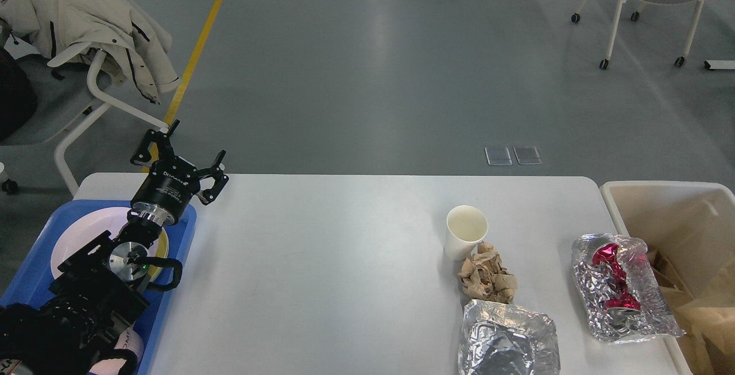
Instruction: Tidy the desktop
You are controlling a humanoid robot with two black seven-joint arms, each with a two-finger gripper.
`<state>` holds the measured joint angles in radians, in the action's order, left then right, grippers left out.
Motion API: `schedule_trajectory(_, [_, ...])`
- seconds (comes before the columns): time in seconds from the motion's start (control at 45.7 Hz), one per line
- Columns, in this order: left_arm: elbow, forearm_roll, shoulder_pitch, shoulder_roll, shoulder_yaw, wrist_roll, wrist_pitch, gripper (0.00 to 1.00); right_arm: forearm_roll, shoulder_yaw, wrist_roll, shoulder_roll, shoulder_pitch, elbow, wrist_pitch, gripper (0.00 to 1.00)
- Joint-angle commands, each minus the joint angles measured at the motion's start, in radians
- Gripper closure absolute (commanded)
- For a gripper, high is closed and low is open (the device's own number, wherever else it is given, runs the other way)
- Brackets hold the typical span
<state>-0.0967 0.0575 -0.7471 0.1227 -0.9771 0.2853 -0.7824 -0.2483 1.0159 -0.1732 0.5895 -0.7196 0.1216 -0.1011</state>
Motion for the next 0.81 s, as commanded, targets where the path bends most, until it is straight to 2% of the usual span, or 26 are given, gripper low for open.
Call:
schedule_trajectory(0.0, [0.0, 0.001, 0.0, 0.0, 0.0, 0.0, 0.0, 0.0, 0.004, -0.01, 0.0, -0.02, 0.003, 0.007, 0.026, 0.08])
schedule_trajectory(0.022, [0.0, -0.001, 0.0, 0.0, 0.0, 0.0, 0.0, 0.0, 0.004, -0.014, 0.001, -0.023, 0.003, 0.009, 0.026, 0.0])
schedule_trajectory(0.788, [0.0, 0.001, 0.0, 0.0, 0.0, 0.0, 0.0, 0.0, 0.004, -0.025, -0.012, -0.019, -0.052, 0.055, 0.011, 0.0])
